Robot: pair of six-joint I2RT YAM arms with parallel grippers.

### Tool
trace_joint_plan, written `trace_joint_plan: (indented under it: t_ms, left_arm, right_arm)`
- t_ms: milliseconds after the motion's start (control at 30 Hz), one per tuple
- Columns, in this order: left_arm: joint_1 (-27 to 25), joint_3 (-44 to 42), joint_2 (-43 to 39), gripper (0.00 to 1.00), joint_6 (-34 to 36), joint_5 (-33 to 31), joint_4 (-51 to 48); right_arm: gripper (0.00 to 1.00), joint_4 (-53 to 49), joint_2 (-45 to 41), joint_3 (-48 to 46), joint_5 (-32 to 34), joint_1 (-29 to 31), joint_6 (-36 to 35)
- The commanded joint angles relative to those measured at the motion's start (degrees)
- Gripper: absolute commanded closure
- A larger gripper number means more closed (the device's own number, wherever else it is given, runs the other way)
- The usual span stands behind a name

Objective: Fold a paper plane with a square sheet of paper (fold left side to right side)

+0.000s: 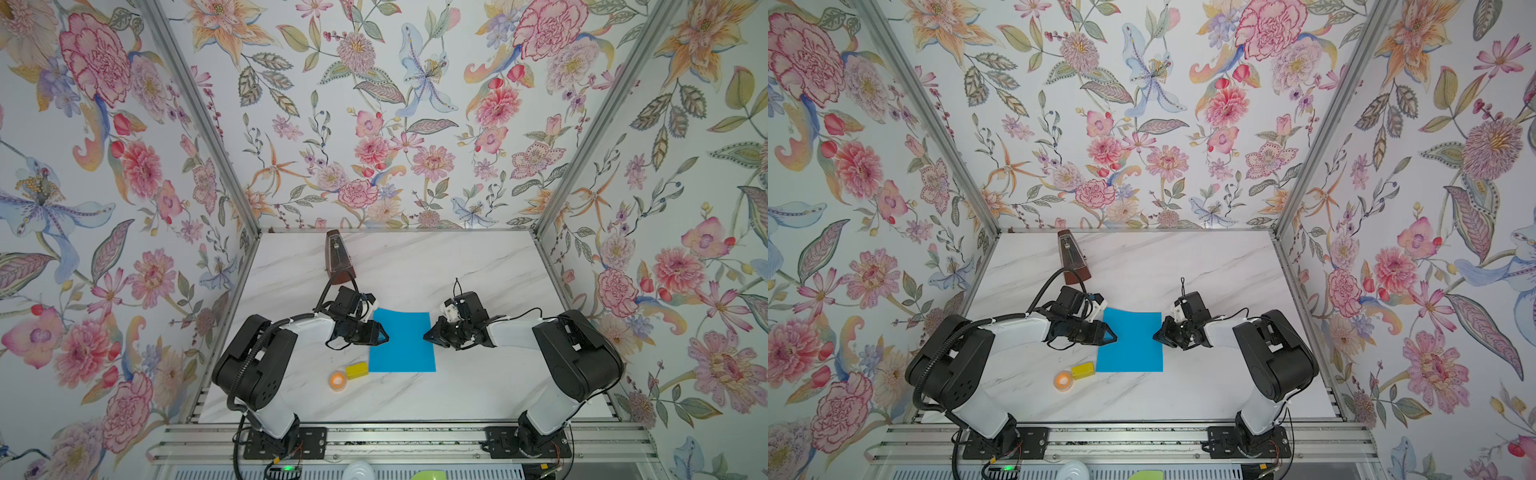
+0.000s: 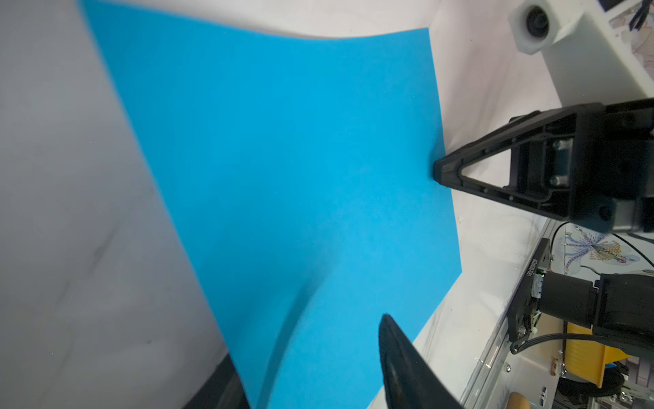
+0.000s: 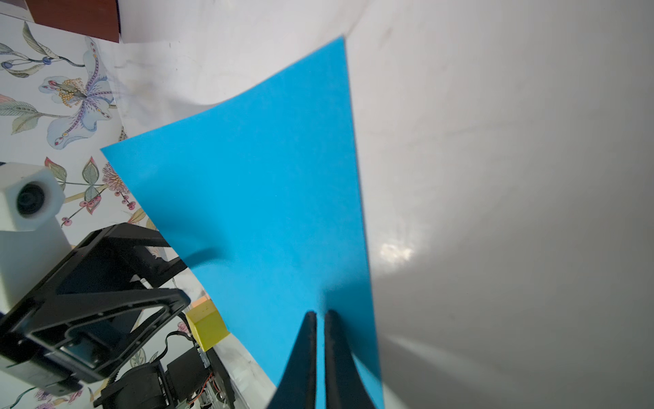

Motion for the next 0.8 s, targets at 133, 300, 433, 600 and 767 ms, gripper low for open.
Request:
trace_joint_plan:
  t_ms: [133,300,433,600,767]
  left_arm:
    - [-1.64,1.39,-2.75,0.45,-1.03,4.92,-1.10]
    - [-3.54,3.86,-3.10,0.39,-2.62,4.83,-0.59]
    - [-5.21,5.13,-2.77,0.35,-4.91,5.36,2.29]
    - [-7.22,6.02,-1.00,0.30,-8.42,6.32,7.83]
    - [-9.26,7.95,2.69,0.29,-9.95,6.76,10.39]
  right_arm:
    - [0.90,-2.73,1.90,-0.29,1.92,0.33,-0.69]
    - [0.90,-3.08,1.32,-0.22,1.92,0.29,-0.92]
    - [0.88,-3.33,0.85,-0.02,1.97,0.24,-0.96]
    - [0.87,-3.36,0.57,-0.08,1.92,0.23,-0.99]
    - [0.86,-3.44,0.24,-0.20,1.83,0.20,-0.92]
